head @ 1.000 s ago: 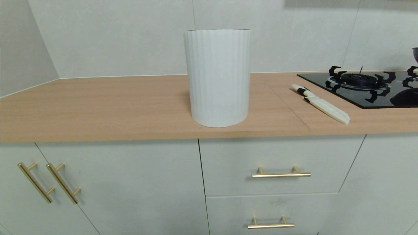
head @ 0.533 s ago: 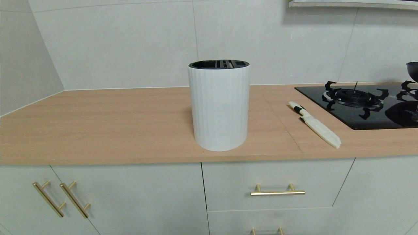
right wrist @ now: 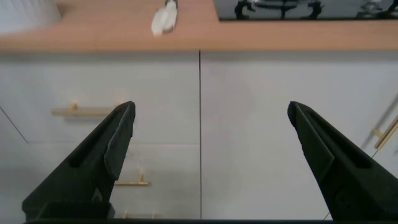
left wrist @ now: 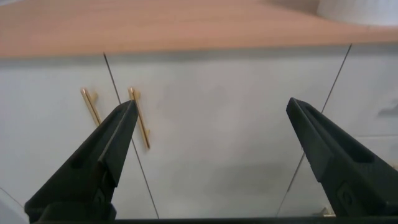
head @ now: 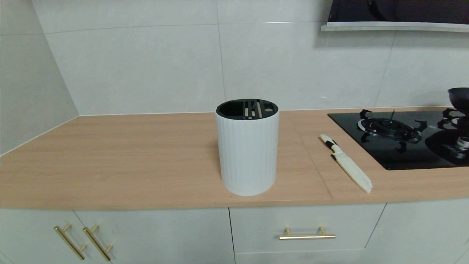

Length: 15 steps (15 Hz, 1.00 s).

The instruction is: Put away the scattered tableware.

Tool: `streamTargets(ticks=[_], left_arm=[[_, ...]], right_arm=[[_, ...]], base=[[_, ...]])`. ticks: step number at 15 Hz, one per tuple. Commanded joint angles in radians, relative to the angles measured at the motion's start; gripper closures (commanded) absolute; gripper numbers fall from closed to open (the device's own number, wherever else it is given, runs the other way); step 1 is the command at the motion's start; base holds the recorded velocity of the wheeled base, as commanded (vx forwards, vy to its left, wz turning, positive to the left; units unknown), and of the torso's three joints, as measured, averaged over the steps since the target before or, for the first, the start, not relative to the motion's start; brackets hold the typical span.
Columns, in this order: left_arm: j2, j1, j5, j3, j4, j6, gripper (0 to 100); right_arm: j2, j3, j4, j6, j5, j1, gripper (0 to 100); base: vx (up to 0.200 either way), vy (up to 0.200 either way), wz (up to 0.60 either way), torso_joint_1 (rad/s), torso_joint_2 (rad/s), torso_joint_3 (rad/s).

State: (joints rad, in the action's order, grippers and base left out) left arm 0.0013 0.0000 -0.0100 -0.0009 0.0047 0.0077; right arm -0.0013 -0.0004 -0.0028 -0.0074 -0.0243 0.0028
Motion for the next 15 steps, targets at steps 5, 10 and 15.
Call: streamTargets(ticks=[5,10,15], left_arm=[[0.000,0.000,-0.001,0.001,0.000,0.000,0],[0.000,0.000,0.001,0.001,0.000,0.000,0],[0.000,0.000,-0.001,0.001,0.000,0.000,0]], right_arm=[[0.001,0.000,0.000,0.000,0.000,0.000,0],[0.001,0.000,0.000,0.000,0.000,0.000,0],[0.001,0.000,0.000,0.000,0.000,0.000,0]], base=[[0.000,0.000,0.00,0.223,-0.51,-0.284],[0.000,0.000,0.00,0.247,-0.54,-0.297],[0.000,0.000,0.00,0.270,-0.58,-0.312]])
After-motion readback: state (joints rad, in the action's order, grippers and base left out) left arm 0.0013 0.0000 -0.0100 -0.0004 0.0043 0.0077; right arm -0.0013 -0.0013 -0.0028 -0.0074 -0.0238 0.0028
